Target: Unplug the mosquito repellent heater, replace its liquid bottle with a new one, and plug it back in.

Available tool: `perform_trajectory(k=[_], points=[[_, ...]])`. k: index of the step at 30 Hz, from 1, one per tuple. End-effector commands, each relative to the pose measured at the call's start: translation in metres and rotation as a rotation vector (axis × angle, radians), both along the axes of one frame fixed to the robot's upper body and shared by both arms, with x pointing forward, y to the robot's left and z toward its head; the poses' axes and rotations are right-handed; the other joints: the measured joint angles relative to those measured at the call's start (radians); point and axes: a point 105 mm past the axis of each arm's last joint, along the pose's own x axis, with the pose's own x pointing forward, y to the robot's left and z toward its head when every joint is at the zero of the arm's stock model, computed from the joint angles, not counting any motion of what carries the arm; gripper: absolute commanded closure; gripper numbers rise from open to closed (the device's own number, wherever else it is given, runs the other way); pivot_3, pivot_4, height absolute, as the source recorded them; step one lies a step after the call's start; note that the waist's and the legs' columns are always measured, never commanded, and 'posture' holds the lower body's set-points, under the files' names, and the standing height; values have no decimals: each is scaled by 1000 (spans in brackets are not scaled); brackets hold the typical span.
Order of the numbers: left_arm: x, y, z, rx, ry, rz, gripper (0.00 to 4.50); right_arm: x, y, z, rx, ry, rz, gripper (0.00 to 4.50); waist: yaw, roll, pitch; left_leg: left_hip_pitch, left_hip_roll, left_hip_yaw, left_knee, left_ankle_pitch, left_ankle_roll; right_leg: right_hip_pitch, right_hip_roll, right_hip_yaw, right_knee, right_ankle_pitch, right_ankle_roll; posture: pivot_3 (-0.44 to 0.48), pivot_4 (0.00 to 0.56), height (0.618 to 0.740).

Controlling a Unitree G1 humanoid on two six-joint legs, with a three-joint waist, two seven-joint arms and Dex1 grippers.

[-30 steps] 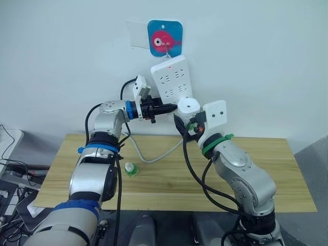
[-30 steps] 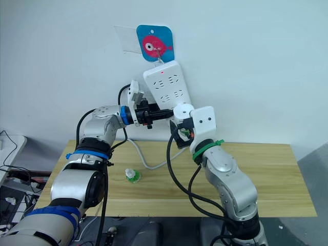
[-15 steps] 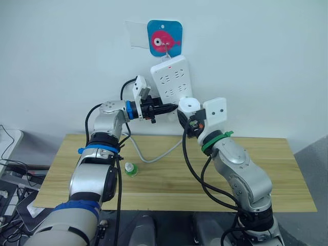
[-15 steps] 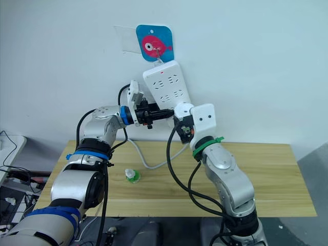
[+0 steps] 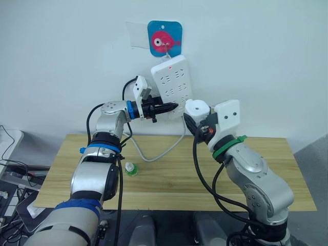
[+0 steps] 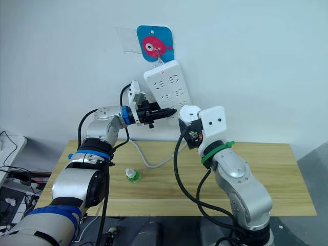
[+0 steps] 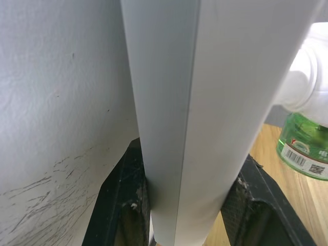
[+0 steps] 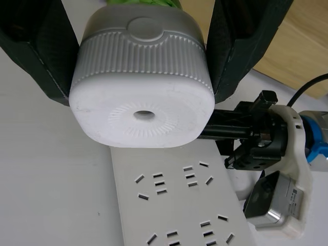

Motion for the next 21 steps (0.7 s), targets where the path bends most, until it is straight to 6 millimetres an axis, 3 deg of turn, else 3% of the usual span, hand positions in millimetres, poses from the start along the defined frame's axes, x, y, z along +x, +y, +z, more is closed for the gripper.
perform_trajectory(k=[1, 6, 10, 16, 19, 21], points=[[7, 13, -12, 35, 61, 78, 2833, -11, -13, 18, 33, -70, -25, 1562, -2, 0, 0, 0, 0, 0, 0, 0, 0, 0, 0, 0, 0, 0, 0, -111, 205, 740], [7, 38, -15, 55, 87, 121, 1283, -13, -37, 14, 43, -59, -73, 1562, -22, 0, 0, 0, 0, 0, -1, 0, 0, -1, 0, 0, 1, 0, 0, -102, 204, 740], [4, 58, -20, 88, 109, 150, 145, -10, -45, 15, 63, -69, -71, 1562, -38, 1, 0, 3, 1, 1, -1, 2, 0, -1, 1, 1, 5, -1, 1, -95, 201, 740], [0, 112, -21, 177, 102, 290, 9, -5, -62, 13, 98, -69, -67, 1562, -73, 1, 1, 7, 3, 3, -2, 3, 1, -1, 5, 5, 9, -3, 5, -76, 200, 740], [-21, 130, -37, 253, 129, 251, 9, -2, -77, 6, 103, -45, -84, 1562, -90, 1, 1, 12, 6, 6, -5, 3, 1, -1, 9, 11, 10, -3, 4, -51, 202, 740], [-36, 129, -40, 262, 123, 204, 9, 0, -87, 1, 144, -20, -107, 1562, -90, 1, 3, 14, 7, 6, -9, 3, 1, -1, 11, 13, 10, -4, 2, -36, 204, 740]])
